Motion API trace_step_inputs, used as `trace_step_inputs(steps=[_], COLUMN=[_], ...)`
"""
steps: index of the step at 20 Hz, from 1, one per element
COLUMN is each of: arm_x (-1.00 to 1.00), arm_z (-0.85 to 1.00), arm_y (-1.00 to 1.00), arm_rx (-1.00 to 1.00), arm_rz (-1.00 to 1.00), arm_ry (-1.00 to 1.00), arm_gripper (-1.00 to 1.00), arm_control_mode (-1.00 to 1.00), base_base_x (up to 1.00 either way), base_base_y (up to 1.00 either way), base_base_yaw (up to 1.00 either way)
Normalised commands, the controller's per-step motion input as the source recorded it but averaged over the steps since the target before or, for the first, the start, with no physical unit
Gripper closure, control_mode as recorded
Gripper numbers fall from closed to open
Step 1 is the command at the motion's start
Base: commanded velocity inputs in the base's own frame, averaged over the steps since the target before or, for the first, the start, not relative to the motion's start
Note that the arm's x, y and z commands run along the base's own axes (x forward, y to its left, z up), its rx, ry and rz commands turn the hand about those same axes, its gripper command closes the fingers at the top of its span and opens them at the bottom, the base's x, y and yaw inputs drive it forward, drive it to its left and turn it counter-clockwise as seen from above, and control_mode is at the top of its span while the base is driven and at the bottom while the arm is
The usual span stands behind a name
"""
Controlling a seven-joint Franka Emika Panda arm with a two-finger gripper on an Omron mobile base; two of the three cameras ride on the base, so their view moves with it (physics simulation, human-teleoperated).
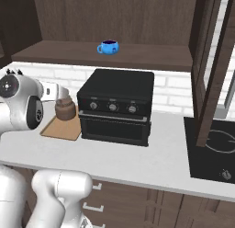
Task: Pick the kettle from the counter and place it on the tray. Then pick the mug from the cabinet and place it on the tray. Then close the cabinet doors.
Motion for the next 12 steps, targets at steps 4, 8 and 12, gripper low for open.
trace_step_inputs(steps=[4,8,12], arm_x=[-0.60,-0.51,-0.33], arm_z=[0.53,0.52,0.56], arm_y=[-0.45,-0.43,-0.37], arm_rx=[0.00,0.00,0.00], arm_rz=[0.07,0.05,0.01], arm_ry=[-0.11,-0.11,-0.14], arm_gripper=[-1.00,-1.00,-1.00], arm_control_mode=[-1.00,-1.00,-1.00], base_base_x=[0.00,0.00,0.00], base_base_y=[0.00,0.00,0.00], base_base_yaw=[0.00,0.00,0.00])
